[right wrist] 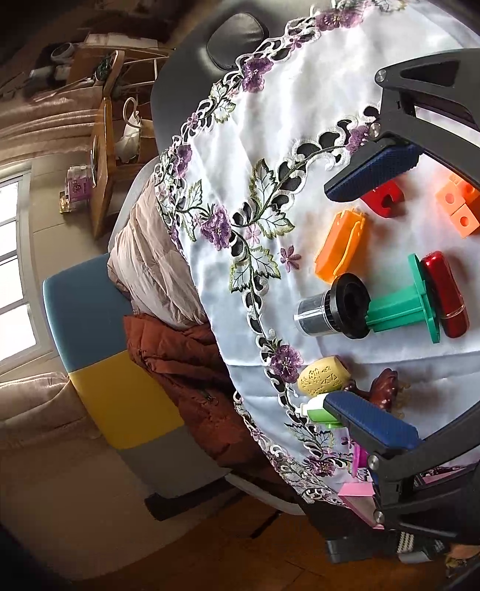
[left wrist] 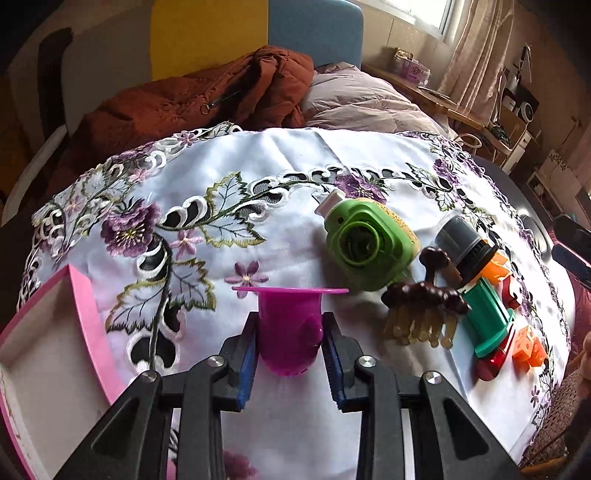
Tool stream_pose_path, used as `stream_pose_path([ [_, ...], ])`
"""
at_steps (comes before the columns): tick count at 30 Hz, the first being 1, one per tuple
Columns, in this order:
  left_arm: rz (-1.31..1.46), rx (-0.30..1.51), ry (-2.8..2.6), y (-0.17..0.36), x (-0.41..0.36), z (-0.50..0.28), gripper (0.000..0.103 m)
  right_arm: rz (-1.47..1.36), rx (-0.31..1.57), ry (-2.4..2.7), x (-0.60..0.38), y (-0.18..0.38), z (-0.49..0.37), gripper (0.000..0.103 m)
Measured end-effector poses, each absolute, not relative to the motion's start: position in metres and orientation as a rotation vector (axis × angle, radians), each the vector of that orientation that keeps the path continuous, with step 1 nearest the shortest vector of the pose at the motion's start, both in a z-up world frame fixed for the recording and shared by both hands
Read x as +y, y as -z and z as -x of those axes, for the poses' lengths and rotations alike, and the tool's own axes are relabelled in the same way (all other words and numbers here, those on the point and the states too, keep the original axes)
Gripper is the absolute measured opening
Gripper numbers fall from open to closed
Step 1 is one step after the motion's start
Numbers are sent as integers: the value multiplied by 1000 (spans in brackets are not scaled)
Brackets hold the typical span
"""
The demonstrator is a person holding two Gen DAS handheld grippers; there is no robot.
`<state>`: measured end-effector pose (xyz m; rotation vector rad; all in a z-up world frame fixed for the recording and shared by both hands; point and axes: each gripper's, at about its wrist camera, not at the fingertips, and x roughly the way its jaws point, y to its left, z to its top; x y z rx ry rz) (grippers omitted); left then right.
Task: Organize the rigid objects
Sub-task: 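Grasp the magenta suction cup with the left gripper, then carry the magenta cup into the tray and open the left gripper while the right gripper grasps the green stand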
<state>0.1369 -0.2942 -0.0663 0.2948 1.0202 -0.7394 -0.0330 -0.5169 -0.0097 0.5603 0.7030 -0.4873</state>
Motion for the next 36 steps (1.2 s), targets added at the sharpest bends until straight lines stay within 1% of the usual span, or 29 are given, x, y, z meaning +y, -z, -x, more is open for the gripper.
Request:
stream_pose_path([
  [2,-277,1010,737,60,-283,-124,32,-571,679,516,-524,7,39,103],
  [5,-254,994,744,49,-268,-102,32,-665,622,561,-542,6,56,103],
  [11,-224,967,761,35,-244,-66,32,-872,612,586,-572,23,73,102],
  [14,-206,968,768,30,-232,-52,32,-897,629,563,-572,28,71,98],
  [15,-202,966,768,29,-228,-48,32,-901,650,533,-570,31,67,94],
  [16,-197,965,767,28,-224,-45,32,-896,680,491,-565,35,60,87],
  [17,-190,965,765,28,-220,-42,32,-876,715,447,-558,38,52,84],
  [20,-168,965,757,26,-206,-36,32,-740,830,372,-531,44,27,83],
  [26,-124,966,723,24,-176,-35,32,-535,1000,313,-495,65,-2,75],
  [27,-115,968,714,24,-170,-36,32,-512,1026,312,-493,70,-6,68],
  [29,-96,970,695,25,-159,-39,32,-462,1080,318,-488,80,-12,45],
  [30,-86,971,683,26,-153,-42,32,-430,1111,327,-485,85,-15,31],
  [33,-55,983,626,30,-131,-54,32,-361,1154,340,-480,92,-19,31],
  [36,-7,1005,556,36,-106,-74,32,-384,1150,332,-483,95,-17,31],
])
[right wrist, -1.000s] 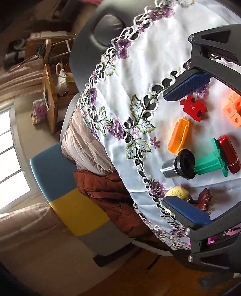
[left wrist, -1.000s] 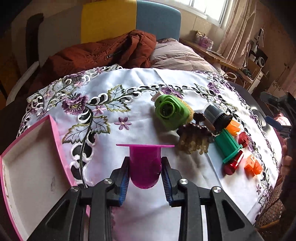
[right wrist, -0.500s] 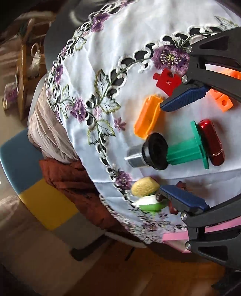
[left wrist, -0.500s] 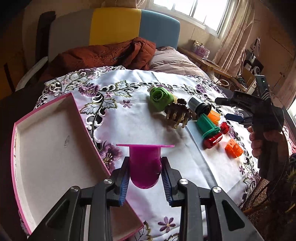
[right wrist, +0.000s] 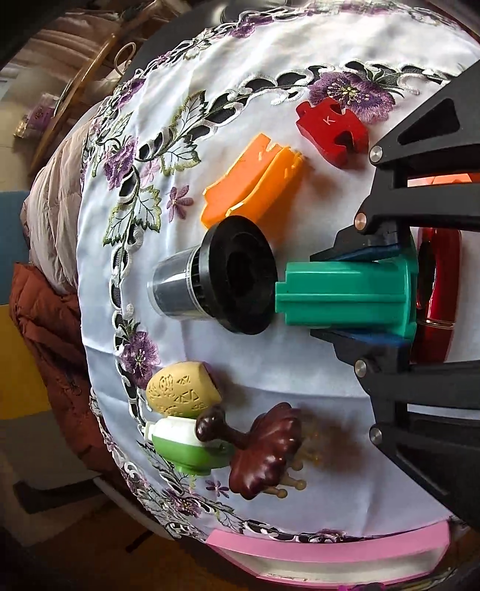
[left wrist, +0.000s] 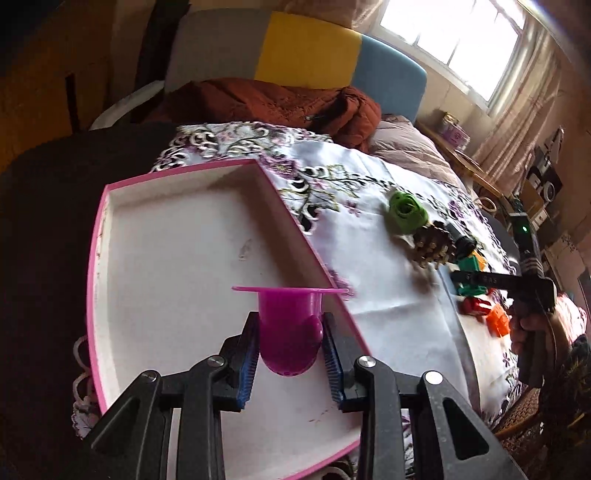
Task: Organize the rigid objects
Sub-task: 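Carry the magenta cup into the tray and open the left gripper while the right gripper grasps the green stand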
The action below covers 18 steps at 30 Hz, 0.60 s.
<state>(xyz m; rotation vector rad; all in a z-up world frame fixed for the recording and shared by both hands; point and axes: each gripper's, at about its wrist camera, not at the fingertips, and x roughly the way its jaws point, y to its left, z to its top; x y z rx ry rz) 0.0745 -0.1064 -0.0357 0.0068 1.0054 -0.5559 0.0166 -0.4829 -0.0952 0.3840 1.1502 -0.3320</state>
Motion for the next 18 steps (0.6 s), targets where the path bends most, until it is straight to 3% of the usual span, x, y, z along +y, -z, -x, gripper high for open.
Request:
stream_pose_path([
  [18,17,1029,313,55,-58,-194,32,-215,1140,320,-469,91,-14,31],
])
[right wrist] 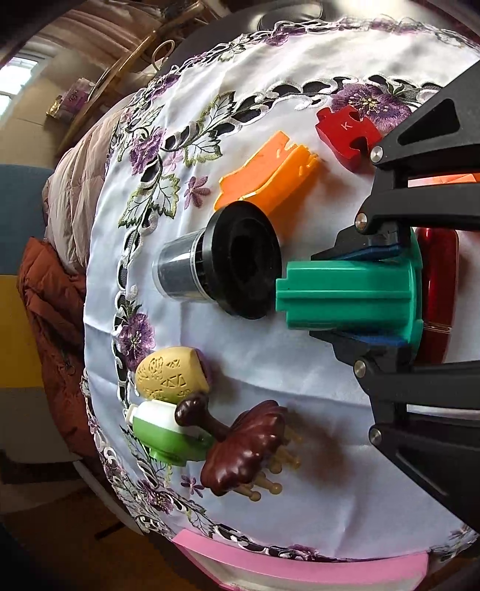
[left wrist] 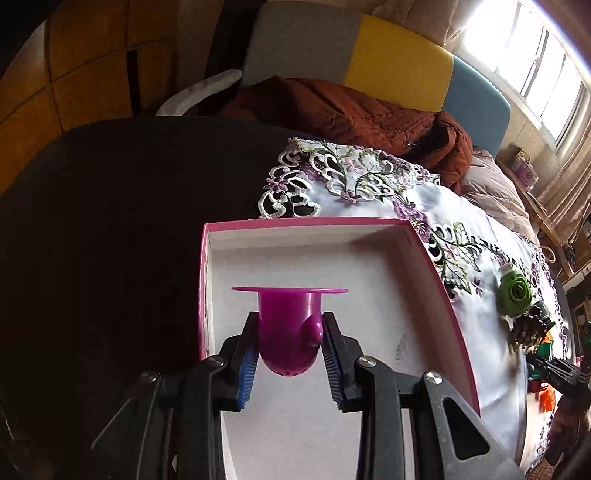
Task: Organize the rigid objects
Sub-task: 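Carry the magenta cup into the tray and open the left gripper while the right gripper grasps the green stand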
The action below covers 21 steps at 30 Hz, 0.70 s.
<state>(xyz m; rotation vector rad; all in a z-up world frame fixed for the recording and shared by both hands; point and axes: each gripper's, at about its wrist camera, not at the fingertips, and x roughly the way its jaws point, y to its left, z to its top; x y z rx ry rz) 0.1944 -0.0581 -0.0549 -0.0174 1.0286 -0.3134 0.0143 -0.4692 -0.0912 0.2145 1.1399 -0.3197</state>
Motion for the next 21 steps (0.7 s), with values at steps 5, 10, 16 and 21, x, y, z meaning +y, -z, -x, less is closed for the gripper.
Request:
stream_pose_path([
  [5,-16,1034,283,64,-60,-209,32,-202,1135,320,-465,94,-19,31],
  [10,-12,1042,289,66,-58,-210,45,-176,1131,320,-461,94,-19,31],
  [16,-1,1005,283,50,-49,-185,45,-166,1130,320,-460,94,-19,31],
  [21,-12,947,282,32,-44,-144,45,-152,1130,323,-457,93,-18,31],
])
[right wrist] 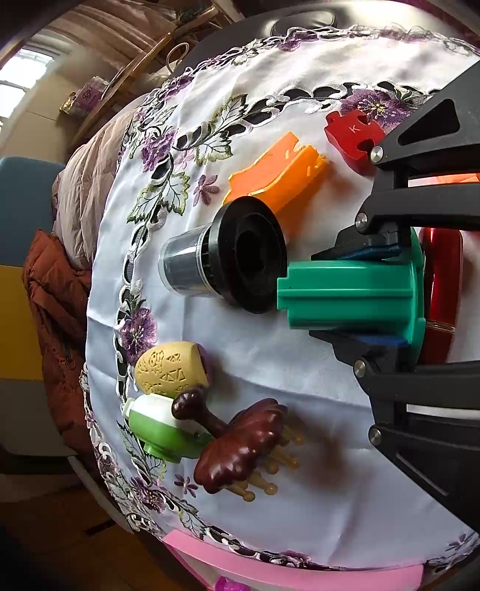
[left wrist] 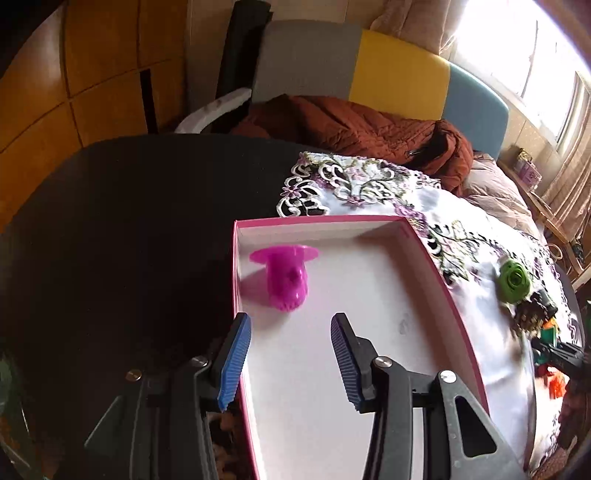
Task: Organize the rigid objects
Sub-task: 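Carry the magenta cup into the tray and open the left gripper while the right gripper grasps the green stand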
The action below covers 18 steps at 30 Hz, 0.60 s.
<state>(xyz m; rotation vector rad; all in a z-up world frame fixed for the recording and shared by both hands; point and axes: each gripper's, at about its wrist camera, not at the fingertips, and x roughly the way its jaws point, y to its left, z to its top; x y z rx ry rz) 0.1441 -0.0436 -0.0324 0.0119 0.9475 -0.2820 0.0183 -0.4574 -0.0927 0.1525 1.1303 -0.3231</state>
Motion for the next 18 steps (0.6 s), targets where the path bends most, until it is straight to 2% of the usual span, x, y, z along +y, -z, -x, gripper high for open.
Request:
stream_pose_path([
  [9,-11,916,247,18,-38,-83,45,-82,1122,342,-449,92,-18,30],
  [18,-24,905,188,18,-25,-55,45,-76,1120,356,-448,90,-17,30],
])
